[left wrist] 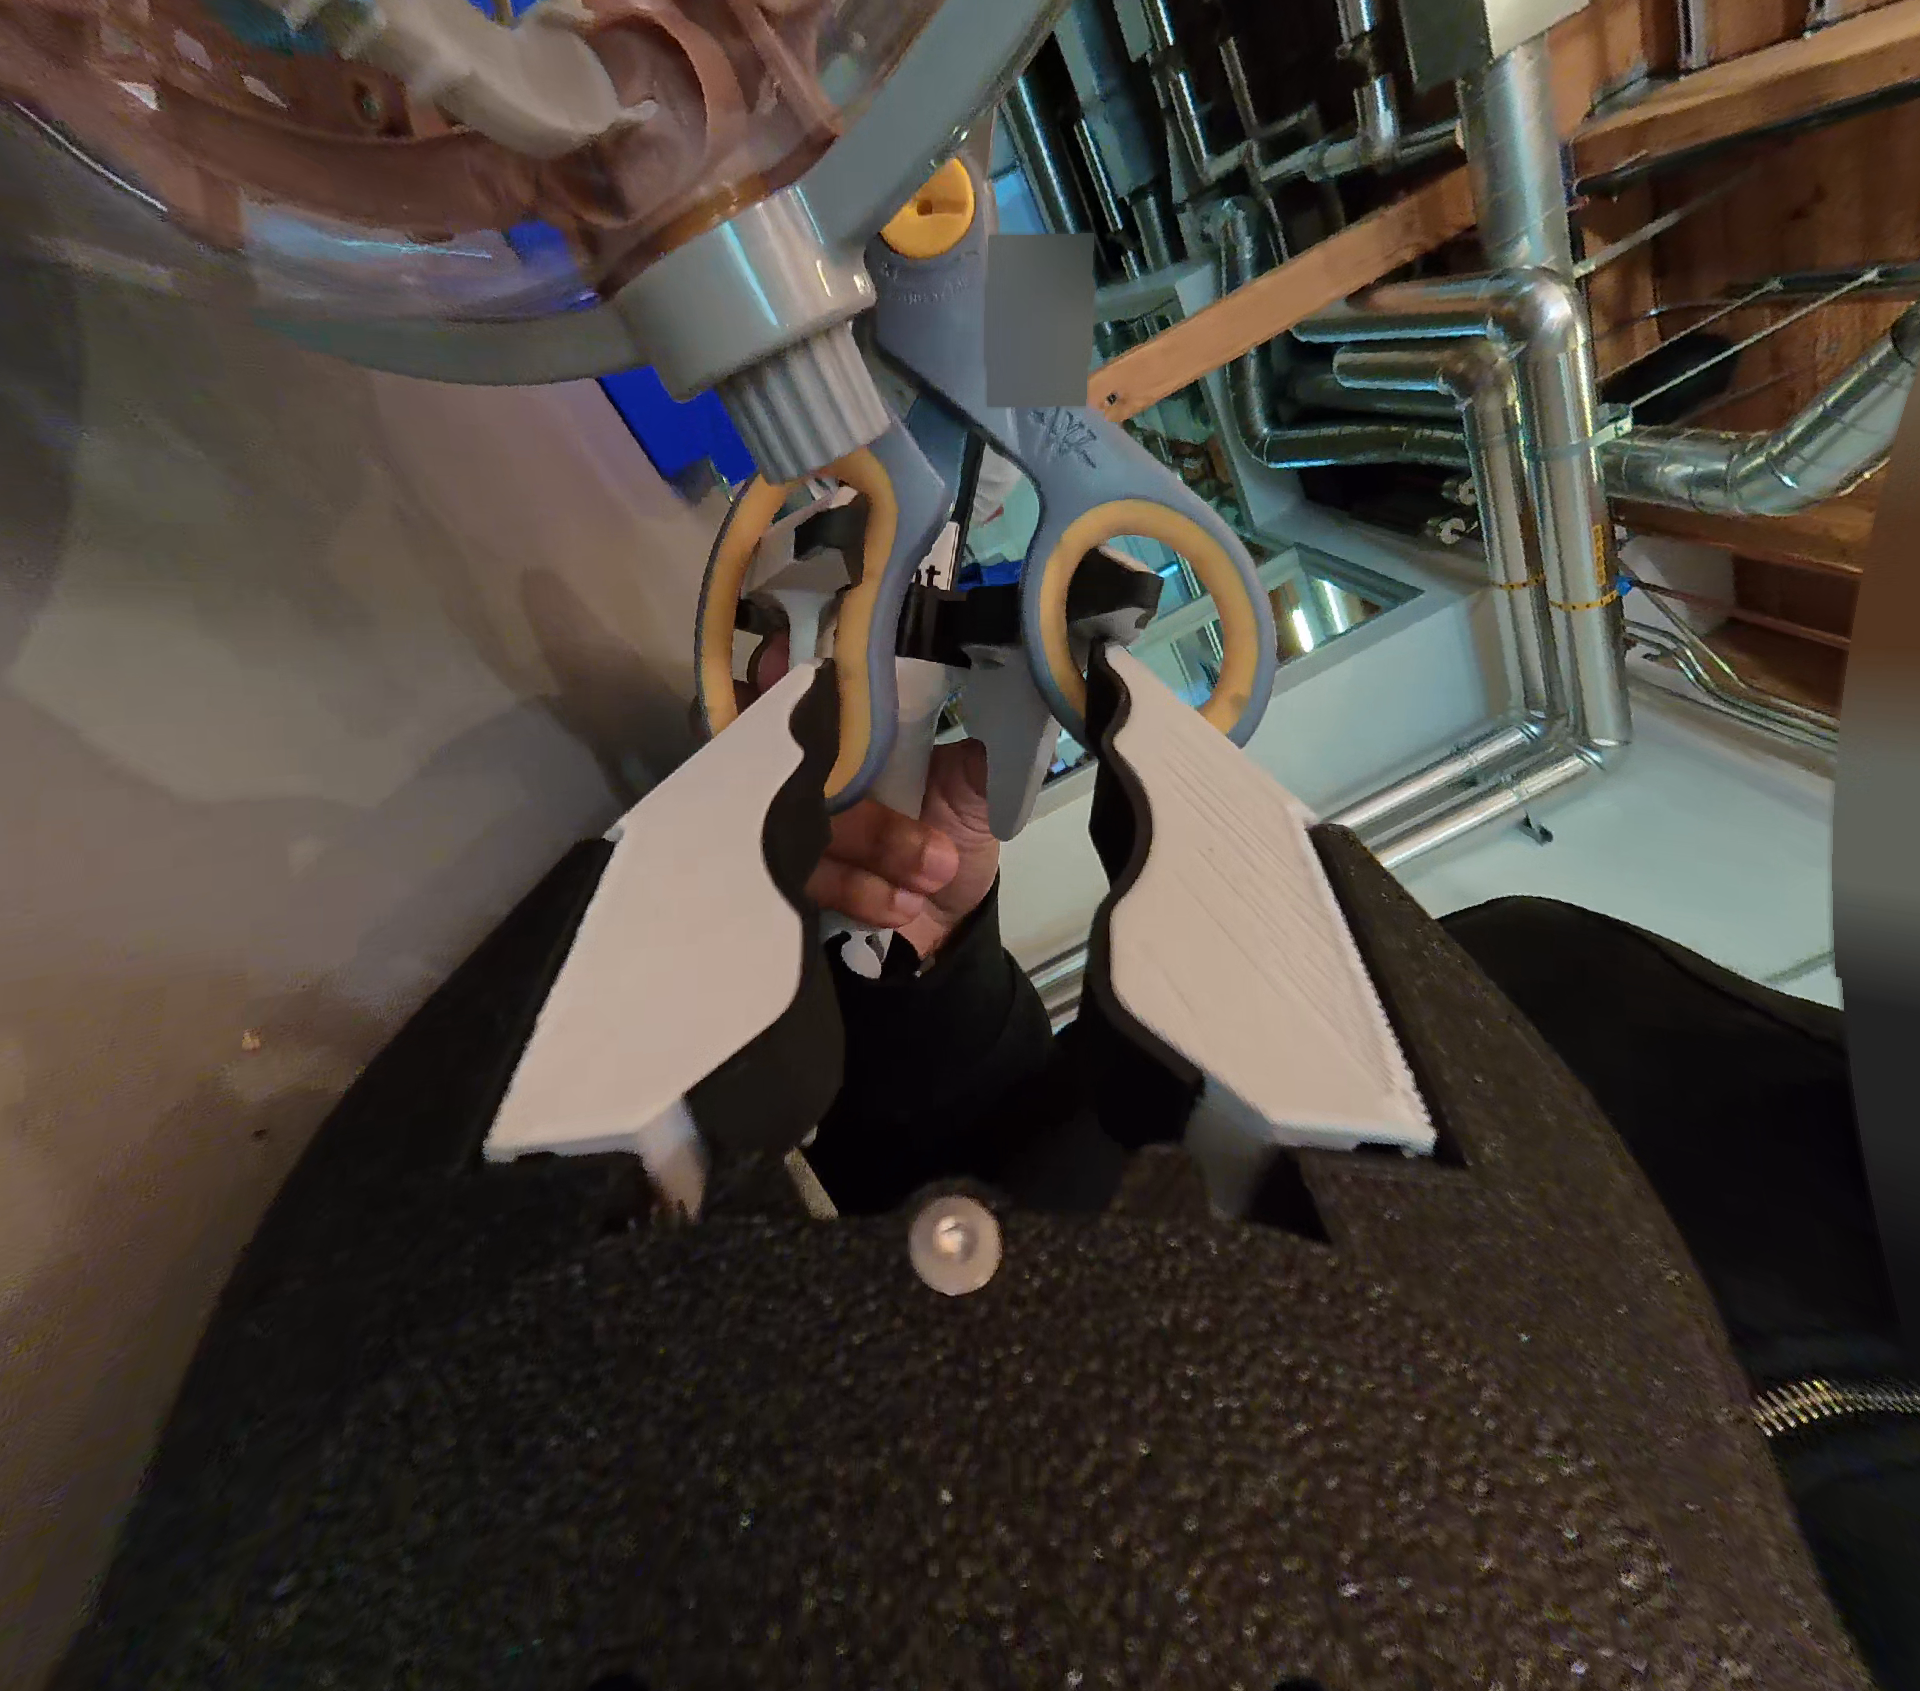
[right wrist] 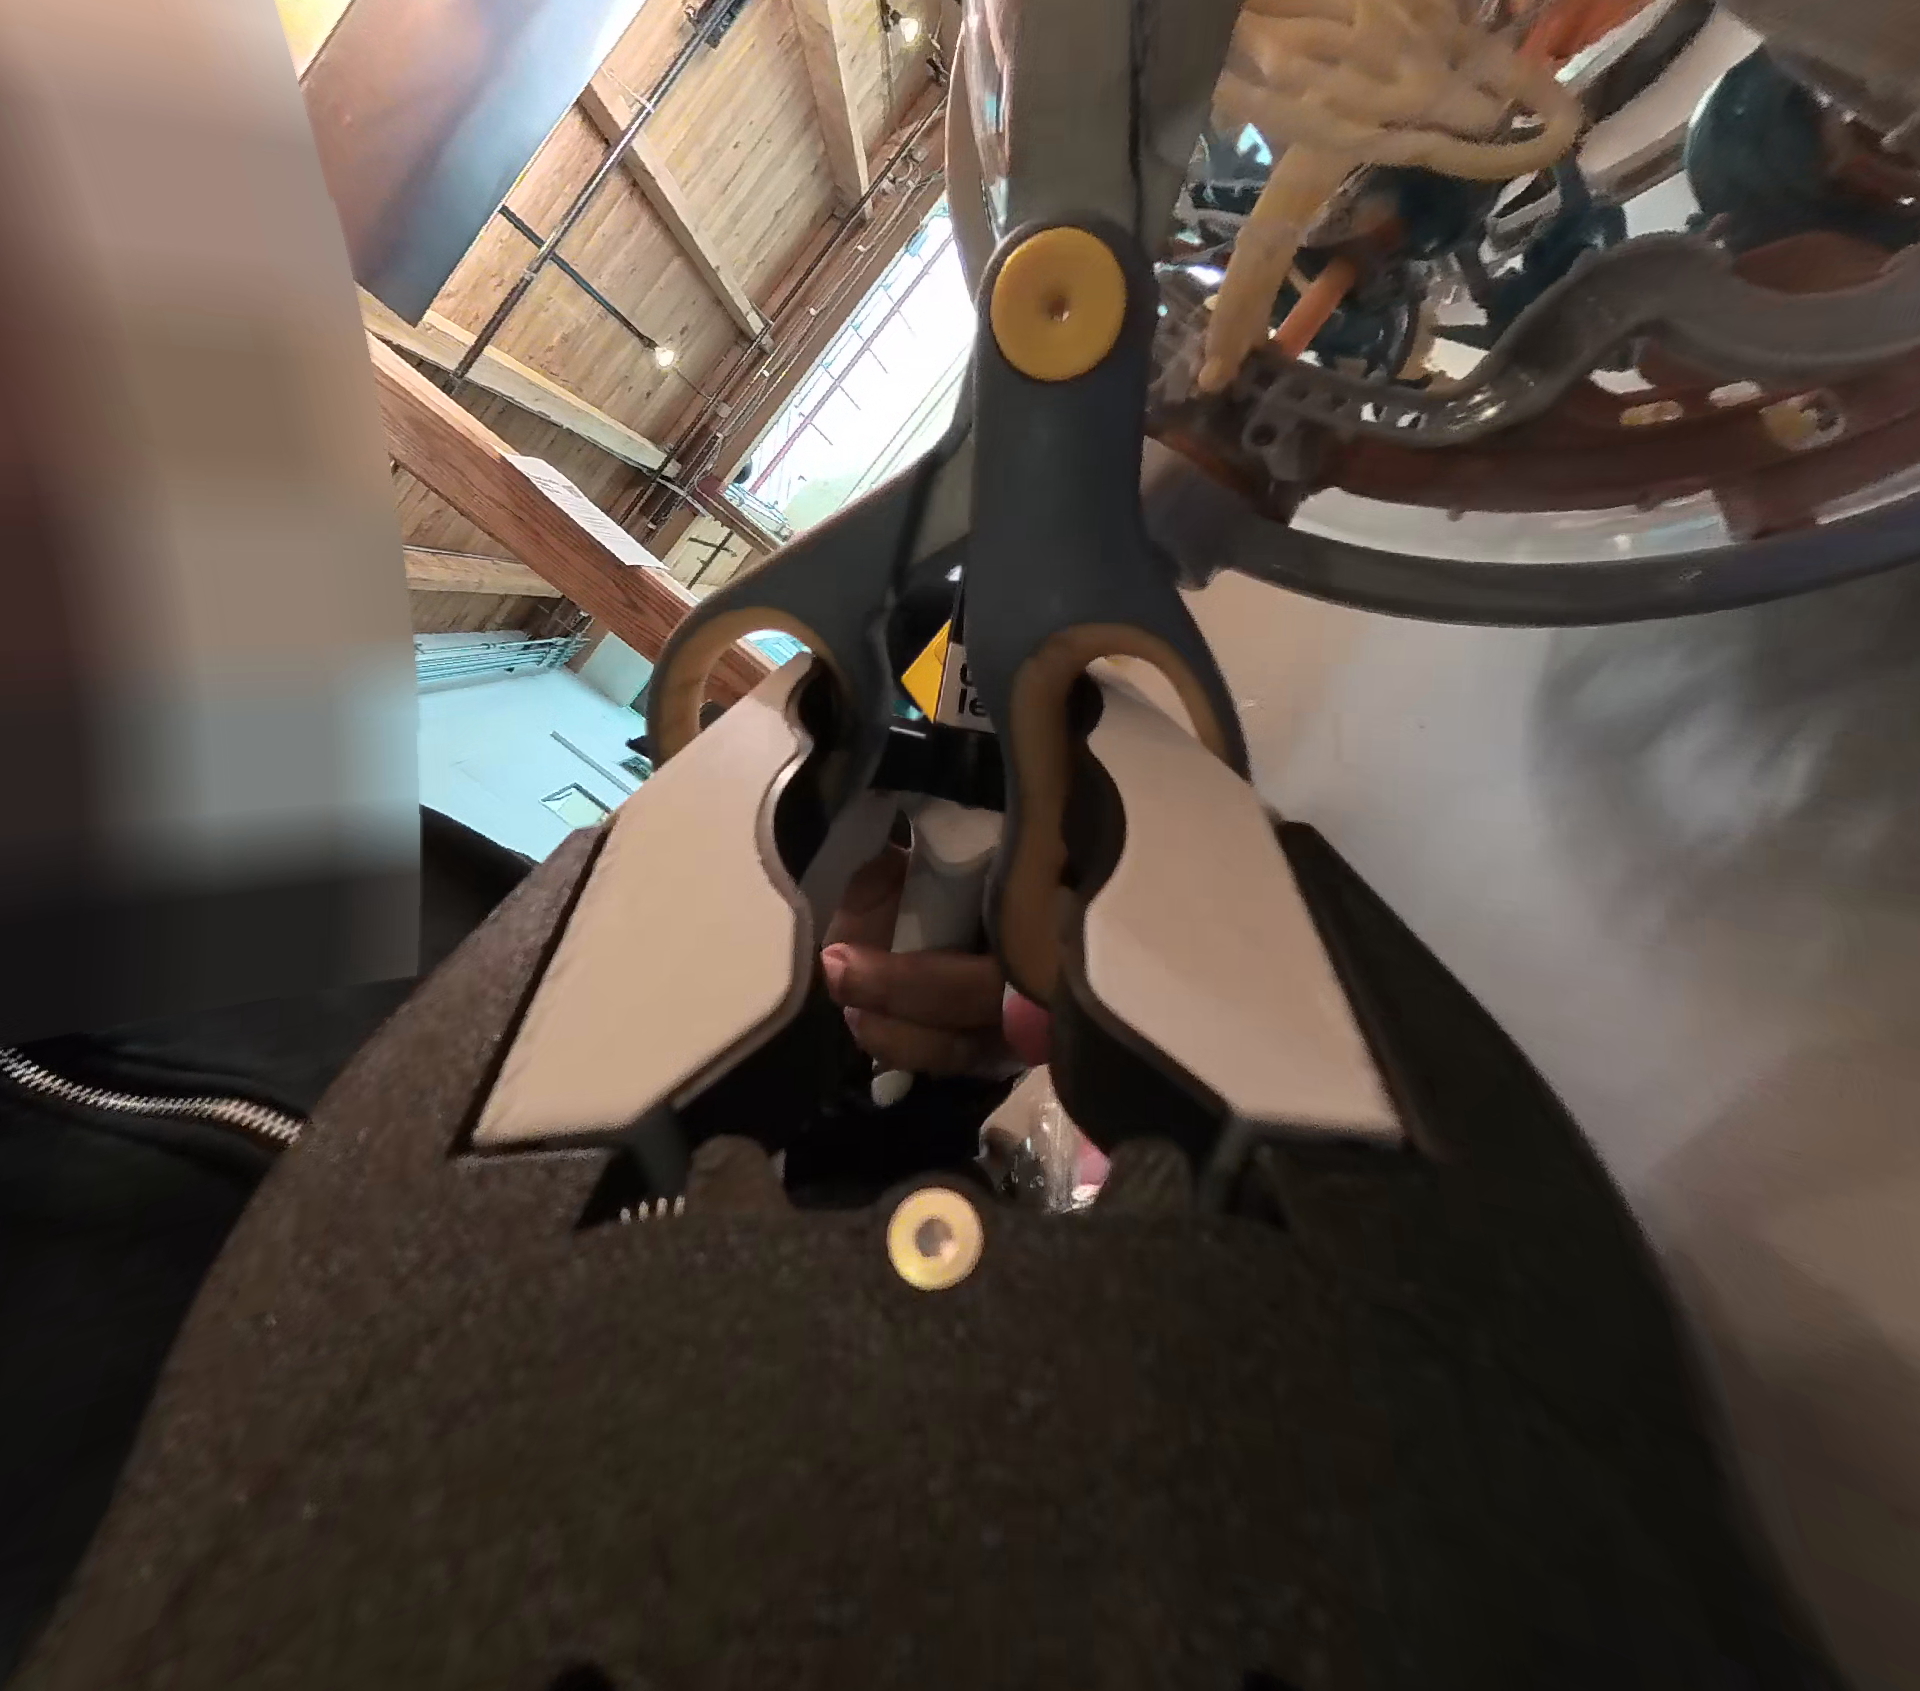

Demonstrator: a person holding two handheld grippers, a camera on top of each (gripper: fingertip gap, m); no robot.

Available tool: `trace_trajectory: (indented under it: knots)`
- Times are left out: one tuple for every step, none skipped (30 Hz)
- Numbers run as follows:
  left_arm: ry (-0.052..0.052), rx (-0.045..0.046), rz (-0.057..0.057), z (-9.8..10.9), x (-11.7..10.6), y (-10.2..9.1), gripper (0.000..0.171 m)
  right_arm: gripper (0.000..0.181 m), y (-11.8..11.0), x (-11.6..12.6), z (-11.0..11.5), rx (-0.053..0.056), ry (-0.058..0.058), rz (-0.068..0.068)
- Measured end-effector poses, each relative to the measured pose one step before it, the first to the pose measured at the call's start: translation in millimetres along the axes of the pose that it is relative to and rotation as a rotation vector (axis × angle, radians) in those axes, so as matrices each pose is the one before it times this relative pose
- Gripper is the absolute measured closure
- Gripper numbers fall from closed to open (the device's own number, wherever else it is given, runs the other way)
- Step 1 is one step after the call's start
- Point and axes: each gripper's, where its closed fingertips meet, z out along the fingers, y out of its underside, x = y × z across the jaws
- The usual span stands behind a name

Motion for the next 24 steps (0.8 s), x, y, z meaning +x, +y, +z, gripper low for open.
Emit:
trace_trajectory:
  knots:
    - [-0.0022,0.0107,-0.0004,-0.02,0.13,-0.06,0.129,0.142,0.26,-0.28,-0.17,-0.0021,-0.0055,0.0007]
    - [-0.0025,0.00755,-0.0012,0.06,-0.1,0.23,0.13,0.143,0.36,-0.33,-0.32,-0.0025,-0.0074,0.0003]
    - [-0.0041,0.00451,0.0035,0.06,-0.08,0.32,0.13,0.143,0.17,-0.19,-0.16,0.0025,-0.0066,0.0008]
    - [-0.0036,0.006,0.0039,-0.22,-0.04,-0.08,0.13,0.143,0.29,-0.47,0.17,0.0011,-0.0041,0.0016]
    - [0.0012,0.00169,-0.0003,-0.33,0.48,0.16,0.131,0.144,0.37,-0.34,0.12,-0.0004,-0.0025,0.0007]
    - [0.0009,0.00003,-0.0006,-0.31,0.22,-0.02,0.131,0.144,0.06,-0.22,0.34,0.005,-0.001,0.0022]
    - [0.0011,0.00084,0.0007,-0.48,0.24,-0.31,0.131,0.144,0.18,-0.33,0.27,0.0051,-0.0035,0.0063]
    - [0.0004,-0.00353,-0.0006,-0.3,0.11,0.28,0.132,0.144,0.4,-0.43,-0.3,0.0014,-0.0038,0.0067]
    - [0.0004,-0.00332,-0.0031,0.22,0.16,0.67,0.132,0.144,0.19,-0.41,-0.63,0.0046,-0.003,0.0028]
    - [-0.0011,-0.00159,0.0017,0.21,0.0,0.68,0.133,0.144,0.33,0.07,-0.36,0.0049,-0.0021,0.0027]
    - [-0.0028,-0.00243,-0.0001,-0.46,-0.77,0.15,0.133,0.143,0.04,0.65,0.42,0.0066,0.0026,0.0044]
    - [-0.0034,0.004,-0.003,-0.98,-0.97,-0.69,0.132,0.142,-0.15,0.35,0.86,0.0091,0.0027,0.0087]
    - [-0.007,0.00364,0.004,-1.16,-1.22,-0.55,0.132,0.142,-0.03,0.57,1.09,0.009,0.0035,0.0039]
    - [-0.005,0.00511,0.0076,-1.18,-0.39,-0.58,0.132,0.142,0.23,0.1,0.88,0.0021,0.0,0.0012]
    - [-0.0013,0.00235,-0.002,-0.64,0.59,-0.06,0.132,0.143,0.59,-0.83,0.23,-0.01,-0.0027,0.0013]
    - [0.0022,-0.00088,0.0005,0.33,1.47,0.62,0.132,0.143,0.15,-0.92,-0.02,-0.0119,0.0022,-0.0031]
    - [0.0047,-0.00167,-0.0007,0.39,1.49,0.4,0.132,0.143,0.95,-0.82,0.41,-0.0192,0.001,-0.0013]
    - [0.0063,-0.00302,-0.0032,-0.34,0.77,0.38,0.132,0.143,0.98,-0.45,0.75,-0.0164,-0.0001,-0.0016]
    - [0.0056,0.00009,0.0004,-0.77,0.16,-0.16,0.13,0.141,0.9,-0.12,1.05,-0.0141,0.0004,0.0]
    - [0.0011,0.00237,0.0083,-0.82,-0.85,-0.24,0.13,0.14,-0.09,1.18,1.06,-0.0041,0.007,0.0013]
    - [0.0006,0.00403,0.0034,-0.55,-1.38,-0.88,0.129,0.138,-1.11,1.59,0.71,0.01,0.0118,-0.0037]
    - [0.0002,0.00199,-0.0065,-0.04,-0.98,-0.75,0.128,0.136,-0.95,1.24,-0.02,0.0139,0.0085,-0.0048]
    - [-0.0023,-0.00668,-0.0041,0.31,-0.96,0.56,0.127,0.135,-0.09,0.55,-0.7,0.0076,-0.0004,-0.0009]
    - [-0.0046,-0.01016,0.0014,0.3,-0.48,1.25,0.126,0.135,0.39,0.02,-0.91,0.0023,-0.0067,0.0013]
